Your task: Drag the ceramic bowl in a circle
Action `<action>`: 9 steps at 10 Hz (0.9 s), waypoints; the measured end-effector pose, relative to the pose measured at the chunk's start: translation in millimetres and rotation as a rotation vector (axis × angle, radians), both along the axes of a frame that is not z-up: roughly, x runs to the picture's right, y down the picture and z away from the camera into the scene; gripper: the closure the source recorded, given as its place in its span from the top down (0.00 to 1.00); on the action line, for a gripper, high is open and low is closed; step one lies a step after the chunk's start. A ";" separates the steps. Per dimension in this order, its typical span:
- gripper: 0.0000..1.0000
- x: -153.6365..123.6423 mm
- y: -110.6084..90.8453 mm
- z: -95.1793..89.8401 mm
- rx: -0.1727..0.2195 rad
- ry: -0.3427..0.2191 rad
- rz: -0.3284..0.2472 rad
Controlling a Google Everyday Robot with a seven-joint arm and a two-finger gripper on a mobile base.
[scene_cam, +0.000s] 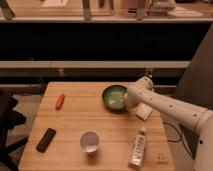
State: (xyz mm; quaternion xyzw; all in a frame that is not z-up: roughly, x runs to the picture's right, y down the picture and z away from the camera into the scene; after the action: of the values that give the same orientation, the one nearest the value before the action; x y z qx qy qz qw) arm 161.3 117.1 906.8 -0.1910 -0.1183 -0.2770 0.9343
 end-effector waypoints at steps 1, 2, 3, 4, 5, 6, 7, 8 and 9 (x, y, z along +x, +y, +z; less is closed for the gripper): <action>0.00 2.3 0.9 -0.5 -0.004 0.000 0.002; 0.00 5.6 2.3 -0.6 -0.009 0.005 0.003; 0.00 9.6 1.9 -1.0 -0.012 0.012 0.004; 0.00 10.8 1.5 -1.1 -0.014 0.017 0.004; 0.00 12.5 1.0 -1.0 -0.016 0.023 0.012; 0.00 16.2 0.9 0.1 -0.018 0.027 0.016; 0.00 18.0 2.2 -0.1 -0.022 0.029 0.015; 0.00 17.0 3.0 -0.3 -0.023 0.027 0.014; 0.00 15.7 3.4 -0.3 -0.024 0.025 0.011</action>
State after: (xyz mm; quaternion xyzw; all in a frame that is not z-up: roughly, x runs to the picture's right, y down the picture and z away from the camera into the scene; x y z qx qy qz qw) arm 177.0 120.5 906.5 -0.2048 -0.1109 -0.2677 0.9349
